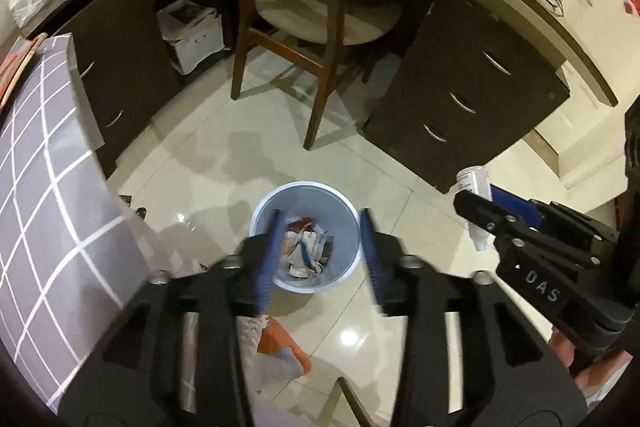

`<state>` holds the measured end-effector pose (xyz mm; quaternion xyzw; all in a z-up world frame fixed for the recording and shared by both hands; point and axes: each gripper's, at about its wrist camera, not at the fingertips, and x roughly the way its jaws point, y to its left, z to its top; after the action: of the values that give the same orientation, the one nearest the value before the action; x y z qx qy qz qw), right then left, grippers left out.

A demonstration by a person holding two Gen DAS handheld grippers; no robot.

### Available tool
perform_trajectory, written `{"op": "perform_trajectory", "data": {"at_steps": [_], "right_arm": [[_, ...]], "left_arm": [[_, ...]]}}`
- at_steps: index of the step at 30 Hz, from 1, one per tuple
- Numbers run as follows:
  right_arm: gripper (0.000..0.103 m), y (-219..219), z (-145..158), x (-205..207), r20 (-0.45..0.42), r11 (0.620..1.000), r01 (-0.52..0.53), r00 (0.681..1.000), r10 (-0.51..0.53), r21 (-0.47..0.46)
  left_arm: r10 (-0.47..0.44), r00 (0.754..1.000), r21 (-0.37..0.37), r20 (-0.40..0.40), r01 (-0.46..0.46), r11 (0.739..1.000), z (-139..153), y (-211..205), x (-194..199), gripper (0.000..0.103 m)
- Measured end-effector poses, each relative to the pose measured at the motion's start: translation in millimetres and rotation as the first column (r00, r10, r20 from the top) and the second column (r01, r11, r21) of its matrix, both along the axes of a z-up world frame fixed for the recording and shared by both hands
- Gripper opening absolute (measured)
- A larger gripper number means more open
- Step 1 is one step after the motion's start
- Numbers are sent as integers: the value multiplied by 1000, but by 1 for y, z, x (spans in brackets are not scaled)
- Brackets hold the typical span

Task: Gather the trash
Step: 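Carry the sachet and bottle over the wastebasket and open both grippers, then move both tools back to the table toward the snack wrappers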

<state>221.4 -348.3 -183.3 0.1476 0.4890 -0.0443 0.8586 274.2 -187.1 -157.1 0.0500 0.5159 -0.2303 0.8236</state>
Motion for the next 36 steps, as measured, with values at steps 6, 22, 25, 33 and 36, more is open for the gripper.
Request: {"op": "perform_trajectory", "data": {"at_steps": [6, 22, 25, 33, 36], "right_arm": [[54, 14, 3, 14, 19, 1000, -30, 999, 30, -5], [54, 25, 13, 0, 32, 999, -45, 998, 45, -12], [54, 26, 23, -5, 54, 999, -44, 997, 46, -22], [54, 47, 60, -20, 135, 997, -63, 988, 69, -50], [54, 61, 70, -20, 158, 993, -100, 982, 108, -57]], "left_arm": [[19, 1000, 6, 20, -19, 1000, 7, 12, 0, 44], [25, 999, -13, 30, -24, 1000, 18, 24, -12, 44], [18, 998, -31, 66, -16, 999, 31, 30, -20, 44], [45, 989, -73, 144, -35, 997, 65, 58, -41, 44], [70, 984, -88, 163, -57, 994, 76, 74, -46, 44]]}}
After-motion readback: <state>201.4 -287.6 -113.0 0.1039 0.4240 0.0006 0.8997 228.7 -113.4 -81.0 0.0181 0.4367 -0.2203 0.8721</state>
